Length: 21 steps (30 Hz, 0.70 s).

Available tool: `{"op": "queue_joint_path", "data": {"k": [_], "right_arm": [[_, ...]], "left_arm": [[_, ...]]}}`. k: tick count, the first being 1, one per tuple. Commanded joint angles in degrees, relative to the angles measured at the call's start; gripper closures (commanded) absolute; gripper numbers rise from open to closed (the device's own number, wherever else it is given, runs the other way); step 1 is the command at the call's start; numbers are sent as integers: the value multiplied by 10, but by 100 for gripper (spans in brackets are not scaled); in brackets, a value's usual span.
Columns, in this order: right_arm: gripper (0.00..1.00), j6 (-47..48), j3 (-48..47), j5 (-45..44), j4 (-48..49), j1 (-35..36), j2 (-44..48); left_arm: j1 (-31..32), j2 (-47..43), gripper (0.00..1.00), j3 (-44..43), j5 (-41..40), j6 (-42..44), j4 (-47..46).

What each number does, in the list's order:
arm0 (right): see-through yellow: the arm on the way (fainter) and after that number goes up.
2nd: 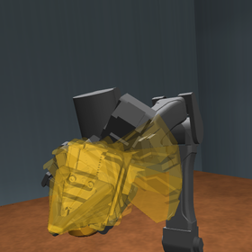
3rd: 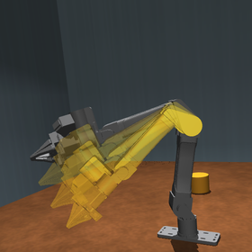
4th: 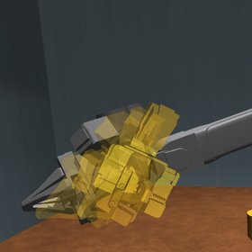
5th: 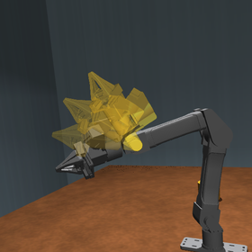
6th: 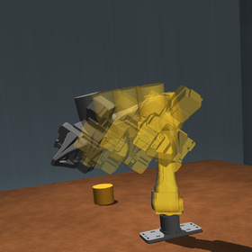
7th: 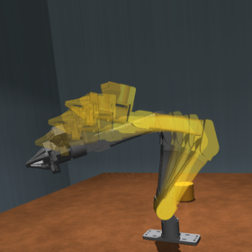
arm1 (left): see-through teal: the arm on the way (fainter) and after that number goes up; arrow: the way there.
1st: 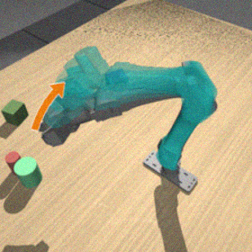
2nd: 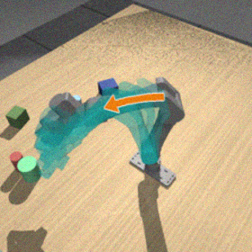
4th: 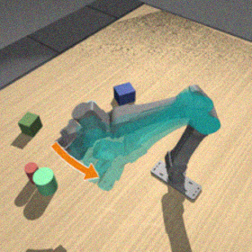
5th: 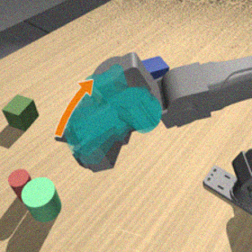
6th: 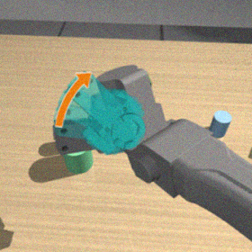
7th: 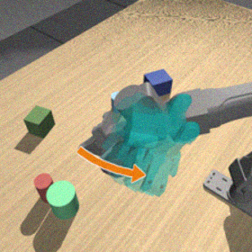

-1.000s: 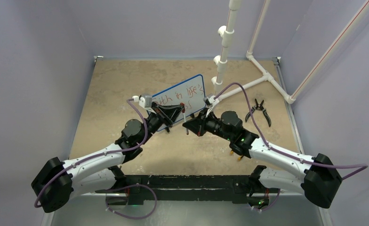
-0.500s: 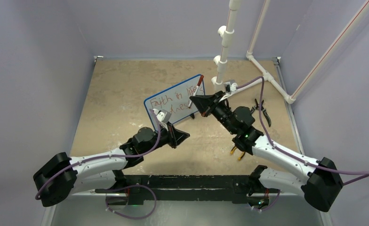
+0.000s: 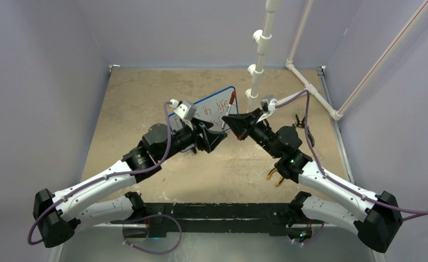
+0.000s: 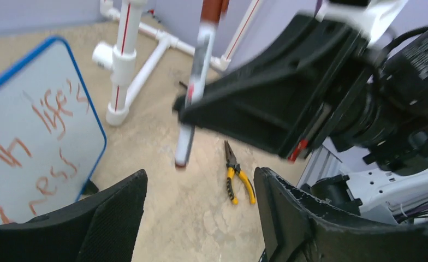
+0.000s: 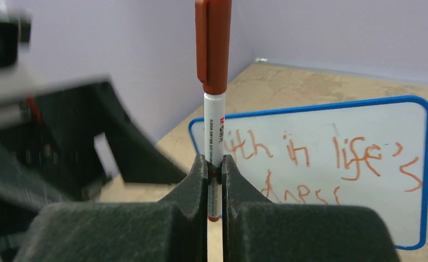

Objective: Write a sentence on the whiteboard
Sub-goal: Close the whiteboard marker at the center of the board.

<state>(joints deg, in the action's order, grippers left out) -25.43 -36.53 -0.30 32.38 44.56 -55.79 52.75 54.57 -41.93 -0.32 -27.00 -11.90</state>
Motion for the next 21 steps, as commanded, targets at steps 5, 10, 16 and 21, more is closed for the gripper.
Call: {"op": "queue_joint_path", "data": {"k": [5,10,16,21], "right_arm": [[100,92,7,175,-61,1,43],[100,109,-4,221,-77,1,33],[100,113,-11,242,-75,1,23],[100,115,-15,243,-82,1,18]], "left_arm": [[-81,39,19,-177,167,45,110],[-87,66,16,-217,199,38,103],[-87,80,17,-223,179,36,108],[-87,87,47,-219,189,30,99]]}}
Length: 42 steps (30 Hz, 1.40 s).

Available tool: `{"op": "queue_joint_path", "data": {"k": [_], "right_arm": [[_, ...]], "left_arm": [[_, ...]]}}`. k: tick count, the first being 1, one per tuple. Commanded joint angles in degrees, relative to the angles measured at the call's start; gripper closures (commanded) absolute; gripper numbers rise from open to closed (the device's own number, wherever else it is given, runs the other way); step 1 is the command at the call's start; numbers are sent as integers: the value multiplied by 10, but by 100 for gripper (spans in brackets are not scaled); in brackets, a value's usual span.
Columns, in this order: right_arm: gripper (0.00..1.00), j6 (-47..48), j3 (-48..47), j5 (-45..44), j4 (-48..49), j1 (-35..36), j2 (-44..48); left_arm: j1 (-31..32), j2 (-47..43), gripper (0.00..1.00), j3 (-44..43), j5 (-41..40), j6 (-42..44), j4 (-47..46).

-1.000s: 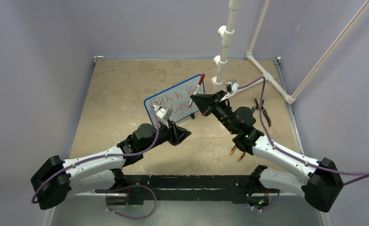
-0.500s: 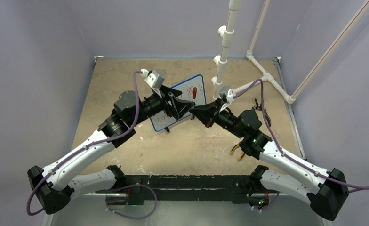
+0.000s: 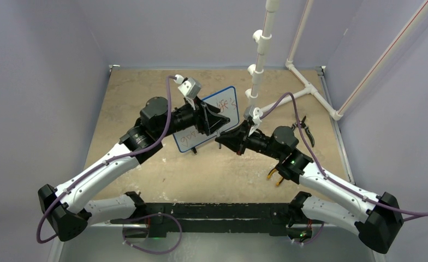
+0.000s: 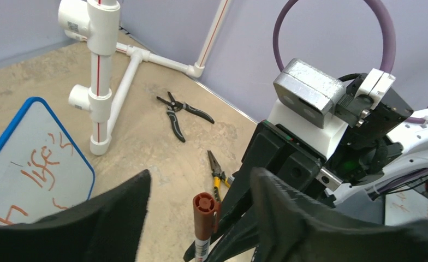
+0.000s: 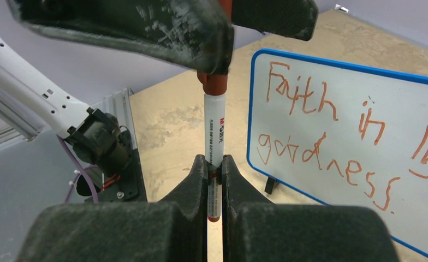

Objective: Write a sentence on the whiteboard
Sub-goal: Close the whiteboard marker at the center of the board.

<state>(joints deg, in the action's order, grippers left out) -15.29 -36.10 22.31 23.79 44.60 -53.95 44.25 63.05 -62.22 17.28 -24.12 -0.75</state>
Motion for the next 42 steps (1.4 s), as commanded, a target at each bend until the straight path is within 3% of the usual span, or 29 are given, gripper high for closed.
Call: {"op": "queue_joint_path", "data": {"k": [1,5,11,26,42], "right_arm": [[100,13,-20,15,4,0,1],[100,1,-22,-4,3,0,2],[100,-35,-32,-28,5,0,-4],[100,-98,-36,-93,25,0,10],[100,-110,-30,-148,49,0,36]], "left_arm": [[-2,2,54,-13,11,1,-12],[-3,-6,80,9,24,-2,-23],[-3,-19,100,44,40,7,-13],[0,-37,100,156,111,14,-28],[36,-28,100,191,120,29,32]]}}
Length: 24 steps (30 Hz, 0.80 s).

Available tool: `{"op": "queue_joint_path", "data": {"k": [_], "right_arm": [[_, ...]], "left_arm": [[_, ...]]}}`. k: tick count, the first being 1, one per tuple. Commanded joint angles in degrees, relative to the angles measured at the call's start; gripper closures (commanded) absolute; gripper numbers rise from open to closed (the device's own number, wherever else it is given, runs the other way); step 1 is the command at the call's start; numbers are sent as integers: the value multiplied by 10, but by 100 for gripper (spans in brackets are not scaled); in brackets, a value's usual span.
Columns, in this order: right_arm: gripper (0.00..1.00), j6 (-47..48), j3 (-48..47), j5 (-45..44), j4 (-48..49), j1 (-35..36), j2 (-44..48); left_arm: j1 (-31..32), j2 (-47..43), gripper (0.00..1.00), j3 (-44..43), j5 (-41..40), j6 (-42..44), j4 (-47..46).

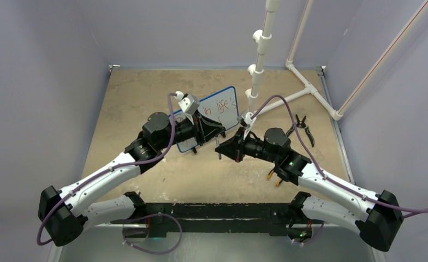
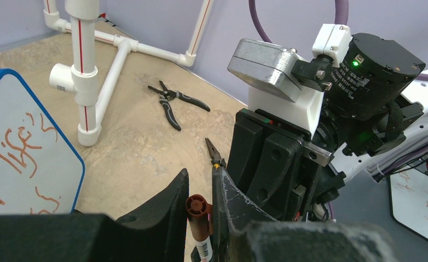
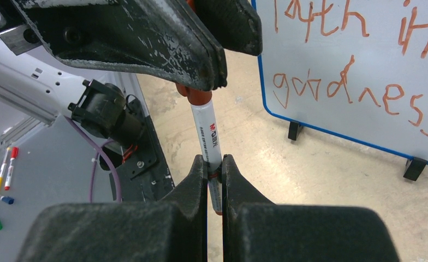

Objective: Write a sentence on the whiteboard
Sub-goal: Close the whiteboard marker at the center of the board.

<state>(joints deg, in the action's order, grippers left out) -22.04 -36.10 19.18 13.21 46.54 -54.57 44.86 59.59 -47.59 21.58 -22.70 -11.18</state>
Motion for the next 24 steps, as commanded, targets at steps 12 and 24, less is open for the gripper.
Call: {"op": "queue_joint_path", "data": {"k": [12,24], "right_arm": [[100,-48,-16,-141,184,-19,62],[100,-56,12,-184,227,-19,101]], "left_arm": [[46,3,100,70,74,4,133],[55,9,100,96,75,-10,102]]}}
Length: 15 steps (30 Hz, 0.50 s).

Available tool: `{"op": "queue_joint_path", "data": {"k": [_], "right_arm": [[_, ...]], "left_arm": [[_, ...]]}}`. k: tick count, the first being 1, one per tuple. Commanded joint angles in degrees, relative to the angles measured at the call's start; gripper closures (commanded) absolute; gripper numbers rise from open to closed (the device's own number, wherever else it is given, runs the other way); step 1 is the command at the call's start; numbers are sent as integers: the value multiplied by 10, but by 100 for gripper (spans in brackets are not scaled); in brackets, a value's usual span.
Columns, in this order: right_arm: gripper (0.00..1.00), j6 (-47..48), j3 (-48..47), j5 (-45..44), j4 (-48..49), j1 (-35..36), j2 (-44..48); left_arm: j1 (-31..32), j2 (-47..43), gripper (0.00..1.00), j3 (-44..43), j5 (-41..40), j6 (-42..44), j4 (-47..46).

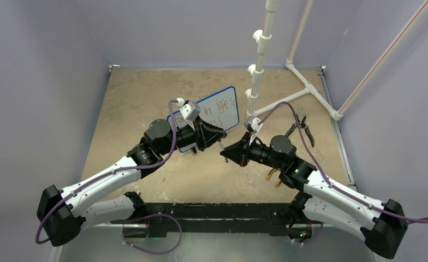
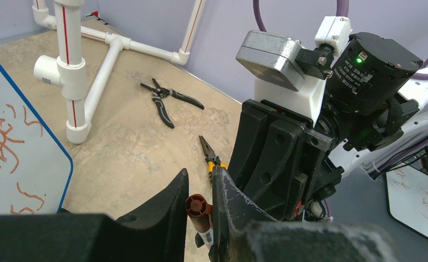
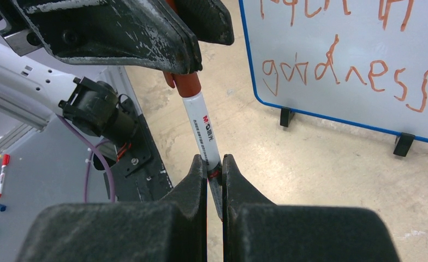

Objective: Write a sentence on the whiteboard
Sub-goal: Close the whiteboard marker at the center of the board.

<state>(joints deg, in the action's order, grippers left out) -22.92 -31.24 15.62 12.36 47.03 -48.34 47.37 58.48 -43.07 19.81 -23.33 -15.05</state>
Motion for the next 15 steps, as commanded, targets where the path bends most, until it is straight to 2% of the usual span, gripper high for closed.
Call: {"op": "queue_joint_path", "data": {"k": [1,15], "right_arm": [[100,-48,-37,-147,238,-24,38],[100,-39,-20,-148,287,-24,55]], "left_arm": [[31,21,100,52,94,-5,136],[45,44,100,66,104,-7,128]]}}
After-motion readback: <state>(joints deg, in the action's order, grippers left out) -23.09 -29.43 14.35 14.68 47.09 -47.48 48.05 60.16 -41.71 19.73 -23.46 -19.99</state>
